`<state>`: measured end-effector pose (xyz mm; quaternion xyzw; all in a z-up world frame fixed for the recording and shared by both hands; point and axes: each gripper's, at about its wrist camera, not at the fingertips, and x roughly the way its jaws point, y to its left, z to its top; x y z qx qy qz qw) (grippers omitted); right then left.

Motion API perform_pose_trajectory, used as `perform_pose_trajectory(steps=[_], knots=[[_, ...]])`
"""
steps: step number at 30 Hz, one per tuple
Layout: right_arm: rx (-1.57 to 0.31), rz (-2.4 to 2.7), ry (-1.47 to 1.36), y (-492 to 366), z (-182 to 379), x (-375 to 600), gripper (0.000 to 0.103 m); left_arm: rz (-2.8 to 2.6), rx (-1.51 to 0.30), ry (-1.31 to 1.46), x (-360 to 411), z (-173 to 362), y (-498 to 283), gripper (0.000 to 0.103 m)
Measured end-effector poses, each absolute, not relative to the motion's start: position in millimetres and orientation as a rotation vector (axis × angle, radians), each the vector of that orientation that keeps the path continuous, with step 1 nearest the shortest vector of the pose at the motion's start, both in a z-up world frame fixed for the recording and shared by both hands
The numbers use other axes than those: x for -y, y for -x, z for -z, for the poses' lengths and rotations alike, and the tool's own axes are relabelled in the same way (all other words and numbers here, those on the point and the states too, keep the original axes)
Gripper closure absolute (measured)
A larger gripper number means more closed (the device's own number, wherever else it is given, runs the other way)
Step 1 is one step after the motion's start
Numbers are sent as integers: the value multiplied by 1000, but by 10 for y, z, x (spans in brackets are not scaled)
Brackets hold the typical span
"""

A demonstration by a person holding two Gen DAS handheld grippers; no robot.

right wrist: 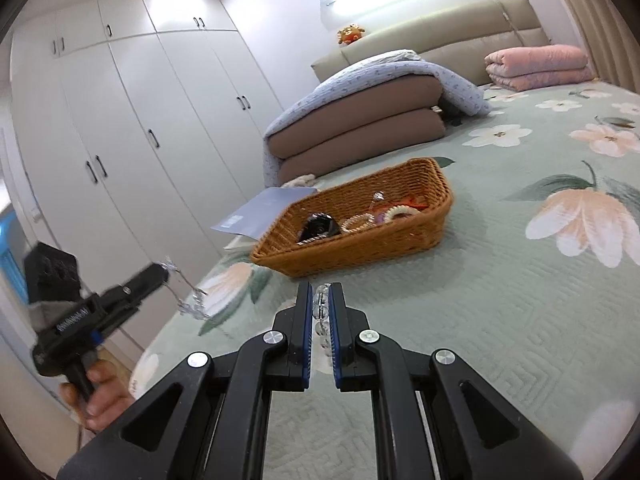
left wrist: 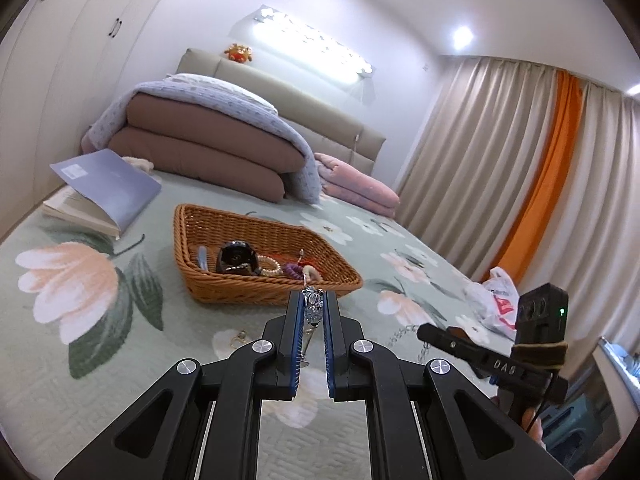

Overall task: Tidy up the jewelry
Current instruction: 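Carry both items into the wicker basket and open both tools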

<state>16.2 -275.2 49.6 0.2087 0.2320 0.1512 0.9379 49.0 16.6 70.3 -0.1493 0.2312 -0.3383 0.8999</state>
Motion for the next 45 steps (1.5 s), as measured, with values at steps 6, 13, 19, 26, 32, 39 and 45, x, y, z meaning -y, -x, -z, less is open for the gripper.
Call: perform_pose_trajectory(steps=[6, 13, 19, 26, 32, 39, 45], knots=[[-459, -373, -459, -288, -663, 2843, 92, 713, -482, 277, -67, -777, -547, 94], [-424, -340, -366, -584, -987, 2817, 92, 710, -465, 231, 97, -986, -813, 94], [-405, -283, -309, -1151, -1107, 2700, 92, 659, -452, 209, 287, -1162, -1282, 94], [-494, -263, -310, -2079, -768, 2540, 92, 554, -507, 123, 596, -936, -1923, 94], [-576, -248, -286, -2538, -459, 2486, 92, 522, -559, 89, 732, -629, -2258, 94], [-604, -235, -335, -2606, -307, 2589, 89, 484, -641, 137, 650, -427, -2460, 87], [-543, -221, -294, -2276, -519, 2587, 68, 491, -585, 183, 525, -521, -2268, 53]])
